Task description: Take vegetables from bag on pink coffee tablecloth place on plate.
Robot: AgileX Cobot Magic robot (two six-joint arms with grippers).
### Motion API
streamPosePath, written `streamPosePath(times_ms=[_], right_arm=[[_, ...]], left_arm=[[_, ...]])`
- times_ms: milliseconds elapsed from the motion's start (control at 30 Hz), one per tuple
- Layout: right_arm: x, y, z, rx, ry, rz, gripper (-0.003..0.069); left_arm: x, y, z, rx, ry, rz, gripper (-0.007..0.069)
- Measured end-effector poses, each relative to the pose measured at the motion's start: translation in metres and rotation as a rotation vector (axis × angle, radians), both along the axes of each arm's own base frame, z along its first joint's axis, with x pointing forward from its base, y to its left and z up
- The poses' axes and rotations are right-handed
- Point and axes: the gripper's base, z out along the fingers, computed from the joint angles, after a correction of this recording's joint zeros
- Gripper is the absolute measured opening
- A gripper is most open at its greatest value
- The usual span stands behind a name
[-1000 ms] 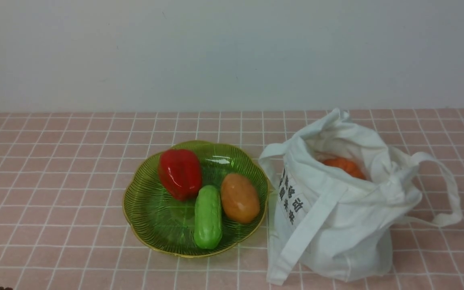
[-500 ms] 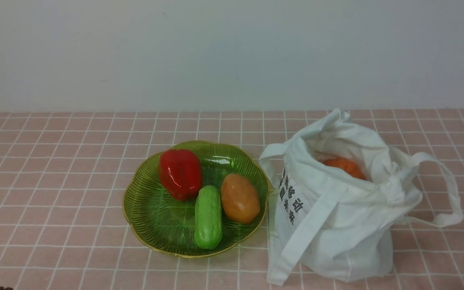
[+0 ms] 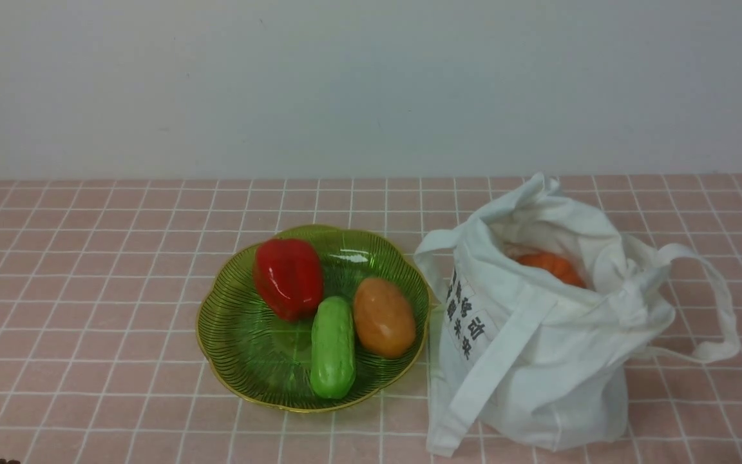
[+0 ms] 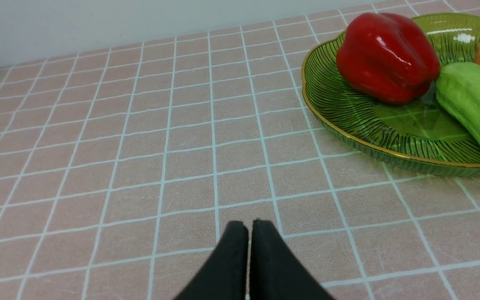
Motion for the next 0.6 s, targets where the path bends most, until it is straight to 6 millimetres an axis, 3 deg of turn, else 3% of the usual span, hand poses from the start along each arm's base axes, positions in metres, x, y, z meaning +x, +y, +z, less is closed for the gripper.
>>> streamPosePath(times_ms=[600], right_arm=[[0.0,0.0,0.0002,0.014,-0.002,-0.003,-0.001]], left_arm=[[0.0,0.0,0.0,0.0,0.0,0.0,-0.0005]])
